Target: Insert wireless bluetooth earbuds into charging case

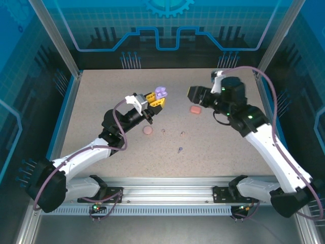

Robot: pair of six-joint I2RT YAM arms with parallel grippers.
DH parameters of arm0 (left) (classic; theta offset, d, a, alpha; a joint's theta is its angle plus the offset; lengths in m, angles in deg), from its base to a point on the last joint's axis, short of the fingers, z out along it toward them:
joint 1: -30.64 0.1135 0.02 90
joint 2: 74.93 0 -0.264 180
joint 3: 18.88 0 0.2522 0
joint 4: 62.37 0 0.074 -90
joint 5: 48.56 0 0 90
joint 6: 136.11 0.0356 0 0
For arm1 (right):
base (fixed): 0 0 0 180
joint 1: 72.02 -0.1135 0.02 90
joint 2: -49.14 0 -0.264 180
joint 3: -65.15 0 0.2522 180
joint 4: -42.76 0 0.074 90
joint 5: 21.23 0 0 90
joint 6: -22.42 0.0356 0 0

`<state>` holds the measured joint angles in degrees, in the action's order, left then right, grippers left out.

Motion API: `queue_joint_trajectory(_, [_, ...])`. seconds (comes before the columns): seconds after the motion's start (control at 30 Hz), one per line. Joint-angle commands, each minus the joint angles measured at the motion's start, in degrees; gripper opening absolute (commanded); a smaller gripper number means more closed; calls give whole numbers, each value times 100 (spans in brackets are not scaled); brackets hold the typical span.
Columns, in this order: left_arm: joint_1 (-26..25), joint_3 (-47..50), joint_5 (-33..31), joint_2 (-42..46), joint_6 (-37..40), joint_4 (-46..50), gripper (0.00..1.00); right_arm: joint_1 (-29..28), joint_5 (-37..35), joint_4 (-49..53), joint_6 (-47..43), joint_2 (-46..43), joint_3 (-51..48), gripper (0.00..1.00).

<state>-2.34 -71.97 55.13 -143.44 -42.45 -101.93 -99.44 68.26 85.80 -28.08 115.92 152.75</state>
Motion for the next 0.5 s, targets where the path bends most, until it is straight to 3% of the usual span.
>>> queue_joint_trajectory(0.0, [-34,30,-199,175,182,-312,0,-34,-272,829,1044,294,-524,65])
queue_joint_trajectory(0.23, [-41,243,-465,247,146,-498,0,-795,-1101,1155,2500,906,-1241,62])
queue_joint_trajectory(0.47, [-34,450,-658,415,-23,-704,0,-1702,-1645,1379,3970,1980,-1242,57])
